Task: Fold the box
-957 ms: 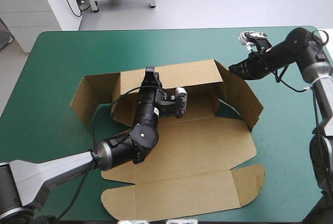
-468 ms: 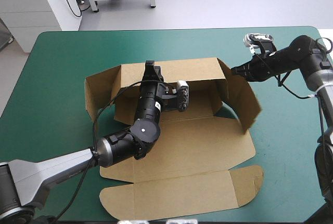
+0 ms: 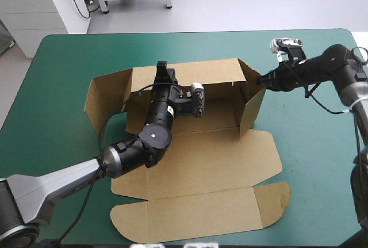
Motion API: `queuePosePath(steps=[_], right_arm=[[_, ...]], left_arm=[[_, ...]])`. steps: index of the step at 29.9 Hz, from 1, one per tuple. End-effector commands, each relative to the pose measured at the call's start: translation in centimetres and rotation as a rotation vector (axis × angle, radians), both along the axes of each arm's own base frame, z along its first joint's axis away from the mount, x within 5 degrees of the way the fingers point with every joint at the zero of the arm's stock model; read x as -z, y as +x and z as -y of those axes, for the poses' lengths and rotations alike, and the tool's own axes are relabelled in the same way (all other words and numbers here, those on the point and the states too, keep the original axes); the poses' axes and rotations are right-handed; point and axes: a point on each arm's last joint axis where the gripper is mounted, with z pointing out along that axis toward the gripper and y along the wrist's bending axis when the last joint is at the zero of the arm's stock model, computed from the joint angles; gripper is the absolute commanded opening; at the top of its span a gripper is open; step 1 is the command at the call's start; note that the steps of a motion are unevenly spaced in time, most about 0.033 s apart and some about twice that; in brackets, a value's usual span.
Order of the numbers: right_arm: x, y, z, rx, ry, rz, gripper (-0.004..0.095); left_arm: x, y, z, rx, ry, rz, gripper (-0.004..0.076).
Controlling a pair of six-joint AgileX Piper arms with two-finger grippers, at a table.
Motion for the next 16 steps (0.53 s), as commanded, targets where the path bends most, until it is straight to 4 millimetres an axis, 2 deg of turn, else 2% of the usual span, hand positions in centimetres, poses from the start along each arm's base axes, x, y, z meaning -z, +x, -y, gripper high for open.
queuePosePath(steps=[1, 5, 12, 14, 16], right_arm=[[-1.8, -2.0, -1.3, -0.038, 0.006, 0.213, -0.0019], [-0.8, -4.0, -1.5, -0.052, -0.014, 0.344, -0.0019], [-1.8, -7.3, -1.3, -0.154, -0.118, 0.434, -0.0017], [-1.6, -7.7, -1.5, -0.204, -0.118, 0.414, 0.0006], [-1.4, -8.0, -1.7, -0.249, -0.118, 0.394, 0.0071]], left_arm=[[-2.9, -0.2, -0.6, -0.008, -0.022, 0.108, -0.0008], [-2.8, -0.2, -0.5, -0.002, -0.034, 0.089, -0.0008], [-2.1, -0.3, -0.6, -0.024, -0.092, 0.009, -0.0008], [-2.1, -0.3, -0.6, -0.023, -0.094, 0.006, -0.0008], [-2.1, -0.3, -0.6, -0.023, -0.094, 0.006, -0.0008]])
